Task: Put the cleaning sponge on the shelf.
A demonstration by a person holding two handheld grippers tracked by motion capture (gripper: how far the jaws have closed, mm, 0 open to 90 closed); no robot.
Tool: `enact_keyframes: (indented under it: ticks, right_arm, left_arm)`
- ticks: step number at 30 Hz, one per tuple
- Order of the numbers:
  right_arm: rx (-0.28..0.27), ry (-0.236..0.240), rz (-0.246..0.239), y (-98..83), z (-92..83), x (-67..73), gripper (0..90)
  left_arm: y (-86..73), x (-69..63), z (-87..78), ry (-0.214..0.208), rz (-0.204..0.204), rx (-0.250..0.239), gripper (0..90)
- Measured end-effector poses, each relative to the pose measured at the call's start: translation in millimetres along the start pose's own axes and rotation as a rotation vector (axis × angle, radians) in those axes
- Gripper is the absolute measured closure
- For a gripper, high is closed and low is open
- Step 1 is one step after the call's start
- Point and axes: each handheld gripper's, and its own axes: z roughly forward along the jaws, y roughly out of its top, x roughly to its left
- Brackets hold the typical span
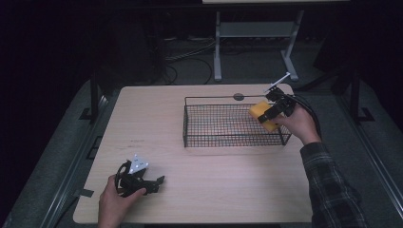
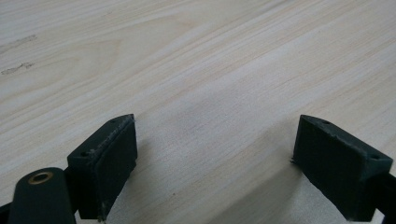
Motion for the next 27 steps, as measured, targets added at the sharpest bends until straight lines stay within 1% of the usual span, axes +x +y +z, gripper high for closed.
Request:
enact_keyframes:
  ticks: [6, 8, 17, 21, 27]
  right_arm:
    - [0.008, -0.011, 0.011, 2.4, 10.0, -2.6, 24.2]
    - [0.011, -0.009, 0.016, 2.1, 13.3, -3.9, 24.2]
    - [0.034, -0.013, 0.038, -4.7, 32.3, -9.0, 23.9]
    - [0.043, -0.004, 0.047, -6.3, 39.0, -10.2, 23.9]
    - [0.058, 0.000, 0.047, -7.9, 46.9, -9.3, 23.7]
  left_arm:
    - [0.0, 0.0, 0.0, 0.000, 0.000, 0.000, 12.7]
    - [0.0, 0.0, 0.0, 0.000, 0.000, 0.000, 12.7]
    - [0.0, 0.0, 0.0, 0.000, 0.000, 0.000, 12.7]
    - [0.0, 0.0, 0.0, 0.000, 0.000, 0.000, 12.7]
    - [0.0, 0.0, 0.0, 0.000, 0.000, 0.000, 12.7]
